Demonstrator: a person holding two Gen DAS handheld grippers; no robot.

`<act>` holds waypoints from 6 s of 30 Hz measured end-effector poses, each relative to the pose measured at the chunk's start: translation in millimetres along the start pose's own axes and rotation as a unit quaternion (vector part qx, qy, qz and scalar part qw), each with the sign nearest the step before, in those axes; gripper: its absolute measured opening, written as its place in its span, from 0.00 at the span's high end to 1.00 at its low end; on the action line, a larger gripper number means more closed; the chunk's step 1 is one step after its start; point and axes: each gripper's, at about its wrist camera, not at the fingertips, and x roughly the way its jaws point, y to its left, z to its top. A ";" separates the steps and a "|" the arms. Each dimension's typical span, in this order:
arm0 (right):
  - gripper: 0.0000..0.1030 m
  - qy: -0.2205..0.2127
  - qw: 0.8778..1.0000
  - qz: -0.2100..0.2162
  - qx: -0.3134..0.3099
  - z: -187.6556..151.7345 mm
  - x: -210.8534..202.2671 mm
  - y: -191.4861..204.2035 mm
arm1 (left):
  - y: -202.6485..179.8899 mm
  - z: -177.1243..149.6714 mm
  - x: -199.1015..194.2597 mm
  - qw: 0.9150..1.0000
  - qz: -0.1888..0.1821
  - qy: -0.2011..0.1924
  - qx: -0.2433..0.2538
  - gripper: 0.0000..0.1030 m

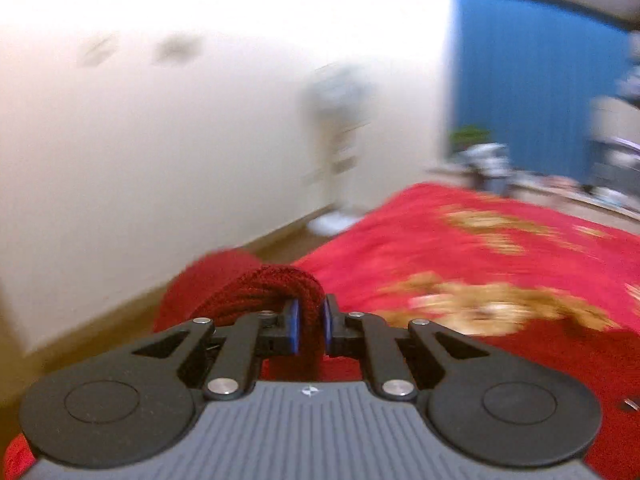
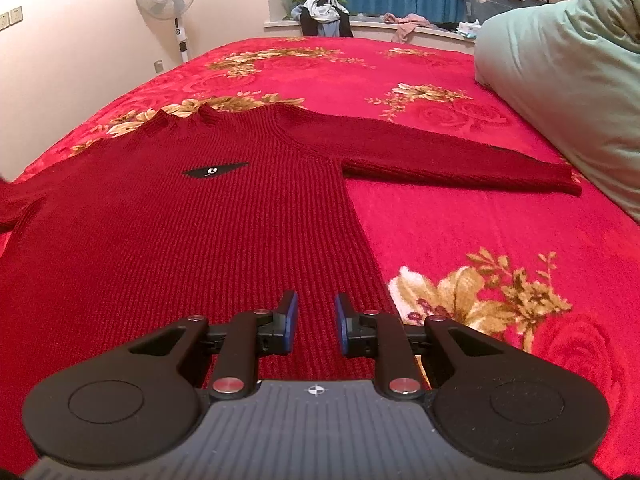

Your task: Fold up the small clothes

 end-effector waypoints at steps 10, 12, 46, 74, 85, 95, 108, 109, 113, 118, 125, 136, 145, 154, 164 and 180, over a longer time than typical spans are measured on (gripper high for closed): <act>0.84 -0.001 0.999 -0.008 -0.041 -24.1 6.5 11.4 | -107.5 -12.4 -29.3 0.948 -0.301 0.088 0.055 0.76; 0.84 -0.003 0.999 -0.007 -0.046 -28.7 3.7 15.8 | -78.0 -9.1 -13.5 0.961 -0.256 0.101 0.011 0.76; 0.83 -0.041 0.992 -0.028 0.118 143.6 151.2 50.1 | -51.6 -24.3 45.3 0.965 -0.190 0.167 0.062 0.73; 0.55 -0.067 0.997 -0.021 -0.042 38.3 35.1 -42.9 | -93.9 -16.7 -22.2 0.980 -0.124 0.063 0.142 0.54; 0.55 -0.080 0.996 0.005 -0.036 45.4 26.3 -39.5 | -46.9 -31.2 -76.2 0.989 -0.102 0.082 0.065 0.38; 0.55 -0.095 0.995 0.007 -0.027 52.7 25.3 -37.0 | -47.4 -42.3 -45.4 0.990 -0.058 0.113 0.067 0.38; 0.56 -0.103 0.995 0.000 -0.007 65.5 37.9 -50.8 | -56.7 -41.8 -30.9 0.989 -0.065 0.109 0.081 0.33; 0.60 -0.101 0.995 -0.002 -0.003 66.2 40.1 -52.9 | -59.0 -42.2 -30.7 0.988 -0.066 0.109 0.087 0.30; 0.68 -0.098 0.995 0.000 -0.005 68.4 44.6 -60.0 | -65.3 -44.0 -30.0 0.986 -0.073 0.103 0.107 0.28; 0.68 -0.078 0.995 0.009 0.062 71.4 59.3 -89.5 | -66.8 -44.1 -31.8 0.985 -0.084 0.098 0.112 0.27; 0.50 -0.093 0.980 0.056 0.167 74.4 83.2 -145.0 | -66.3 -46.5 -27.6 0.984 -0.086 0.102 0.120 0.26; 0.54 -0.066 0.939 0.039 0.335 60.8 161.1 -237.6 | -66.3 -51.3 -19.4 0.982 -0.077 0.103 0.141 0.25; 0.68 -0.086 0.918 0.018 0.386 71.9 183.1 -264.0 | -64.1 -47.5 -18.9 0.983 -0.082 0.096 0.133 0.25; 0.90 -0.086 0.918 -0.107 0.371 113.5 182.3 -232.5 | -45.6 -35.8 -25.5 0.988 -0.087 0.081 0.100 0.25; 0.88 -0.275 0.947 -0.013 -0.164 173.8 92.3 99.1 | -15.8 -15.1 -31.6 0.994 -0.080 0.069 0.031 0.26; 0.70 -0.066 0.978 0.116 -0.161 36.5 1.3 85.8 | -35.6 -28.6 -34.3 0.986 -0.133 0.096 0.032 0.41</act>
